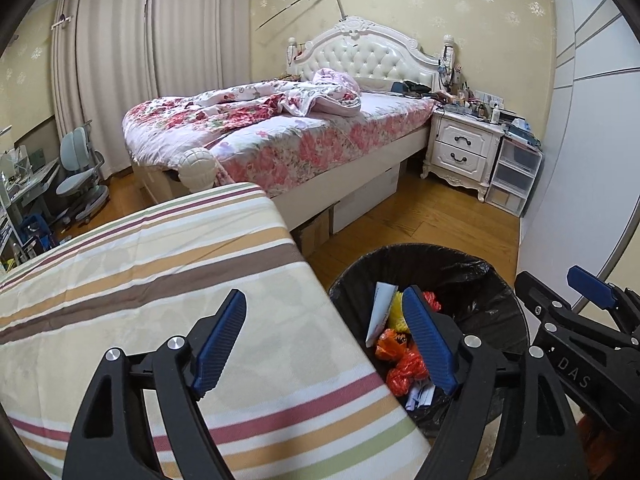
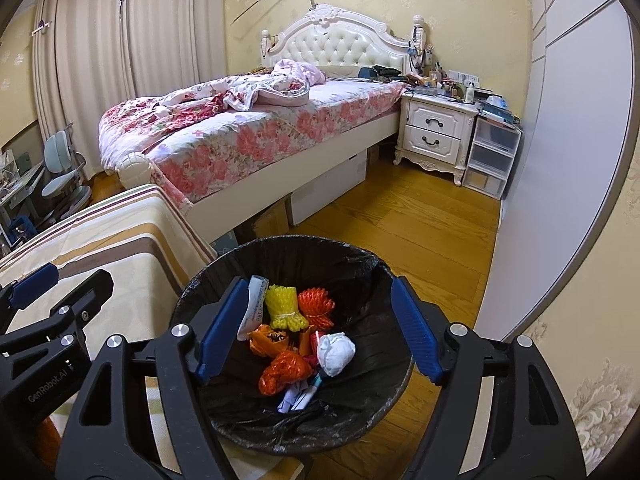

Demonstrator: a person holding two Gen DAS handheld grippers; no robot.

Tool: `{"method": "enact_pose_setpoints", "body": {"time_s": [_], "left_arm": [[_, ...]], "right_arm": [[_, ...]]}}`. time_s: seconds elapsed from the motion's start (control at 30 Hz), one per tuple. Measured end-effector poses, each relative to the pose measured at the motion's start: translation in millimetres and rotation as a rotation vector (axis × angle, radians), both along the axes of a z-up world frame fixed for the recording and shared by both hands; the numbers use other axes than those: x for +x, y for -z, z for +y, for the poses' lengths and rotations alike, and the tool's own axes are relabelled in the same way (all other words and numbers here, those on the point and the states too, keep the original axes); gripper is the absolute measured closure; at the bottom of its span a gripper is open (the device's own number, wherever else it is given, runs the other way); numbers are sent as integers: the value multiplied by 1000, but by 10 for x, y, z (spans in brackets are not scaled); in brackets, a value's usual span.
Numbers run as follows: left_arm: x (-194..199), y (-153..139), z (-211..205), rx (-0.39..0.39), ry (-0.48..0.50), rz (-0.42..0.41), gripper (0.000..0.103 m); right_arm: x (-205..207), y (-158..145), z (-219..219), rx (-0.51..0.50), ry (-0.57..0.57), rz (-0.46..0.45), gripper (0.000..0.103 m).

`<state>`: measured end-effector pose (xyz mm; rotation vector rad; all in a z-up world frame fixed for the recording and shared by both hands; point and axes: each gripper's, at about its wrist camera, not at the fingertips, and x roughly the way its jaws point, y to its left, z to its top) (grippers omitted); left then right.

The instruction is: Collect trash

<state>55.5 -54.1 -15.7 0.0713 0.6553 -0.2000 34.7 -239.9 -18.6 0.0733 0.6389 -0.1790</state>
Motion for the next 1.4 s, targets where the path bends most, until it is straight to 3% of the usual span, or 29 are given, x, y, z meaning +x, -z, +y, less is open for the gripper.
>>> {"method": "enact_pose_setpoints", "body": {"time_s": [0.47,1.4], "left_arm": [[-367,-50,331,-3,-59,-24,23],[-437,-92,403,-10,-69,-40,23]], "right_arm": [[-387,-161,277,-48,-31,-53,26],[-432,-174,311,-59,-35,-61,26]]}}
